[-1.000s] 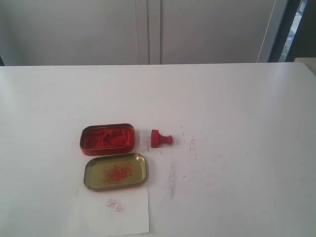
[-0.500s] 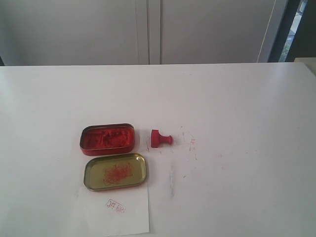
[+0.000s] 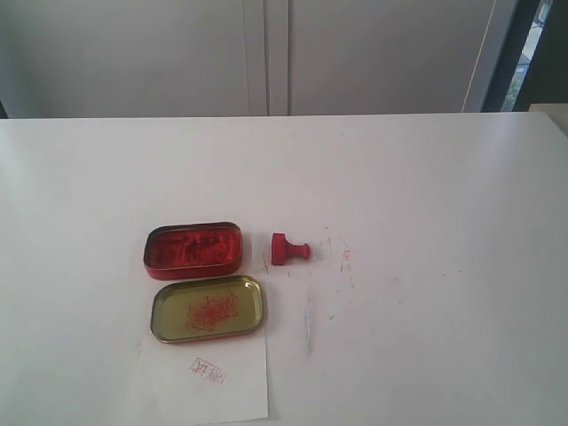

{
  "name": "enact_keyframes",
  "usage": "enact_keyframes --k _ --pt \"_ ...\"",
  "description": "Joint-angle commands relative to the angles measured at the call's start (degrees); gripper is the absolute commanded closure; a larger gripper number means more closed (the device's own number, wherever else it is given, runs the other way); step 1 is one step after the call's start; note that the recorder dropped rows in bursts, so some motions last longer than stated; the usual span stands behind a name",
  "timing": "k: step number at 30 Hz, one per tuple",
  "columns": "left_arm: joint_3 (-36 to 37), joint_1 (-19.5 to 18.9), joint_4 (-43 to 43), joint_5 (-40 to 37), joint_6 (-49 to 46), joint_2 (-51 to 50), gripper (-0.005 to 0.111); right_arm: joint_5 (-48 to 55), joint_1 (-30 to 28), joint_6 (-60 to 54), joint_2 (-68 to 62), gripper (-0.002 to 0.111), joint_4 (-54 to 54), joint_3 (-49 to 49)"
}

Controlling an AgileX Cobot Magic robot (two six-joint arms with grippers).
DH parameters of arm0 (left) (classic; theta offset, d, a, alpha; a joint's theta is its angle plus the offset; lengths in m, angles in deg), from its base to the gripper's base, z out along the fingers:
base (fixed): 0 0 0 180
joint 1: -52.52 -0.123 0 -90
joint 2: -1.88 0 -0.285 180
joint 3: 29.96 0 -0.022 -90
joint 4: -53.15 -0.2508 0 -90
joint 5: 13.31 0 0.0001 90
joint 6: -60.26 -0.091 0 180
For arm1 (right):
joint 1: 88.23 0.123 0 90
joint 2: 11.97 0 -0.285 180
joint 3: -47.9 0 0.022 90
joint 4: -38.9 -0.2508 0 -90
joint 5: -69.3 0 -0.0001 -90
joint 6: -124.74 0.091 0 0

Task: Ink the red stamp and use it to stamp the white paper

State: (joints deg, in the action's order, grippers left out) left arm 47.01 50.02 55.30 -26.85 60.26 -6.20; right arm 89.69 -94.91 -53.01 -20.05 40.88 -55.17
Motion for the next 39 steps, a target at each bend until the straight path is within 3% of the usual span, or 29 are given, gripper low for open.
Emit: enact_keyframes --k 1,39 --pt "0.2 -0.2 0.4 0.2 0.0 0.3 0.107 -1.0 -0.2 2.9 0.3 0.108 0.0 0.3" --pt "0.2 -0.2 0.4 0.2 0.0 0.3 0.107 -0.8 -0.2 2.9 0.3 0.108 2.4 0.3"
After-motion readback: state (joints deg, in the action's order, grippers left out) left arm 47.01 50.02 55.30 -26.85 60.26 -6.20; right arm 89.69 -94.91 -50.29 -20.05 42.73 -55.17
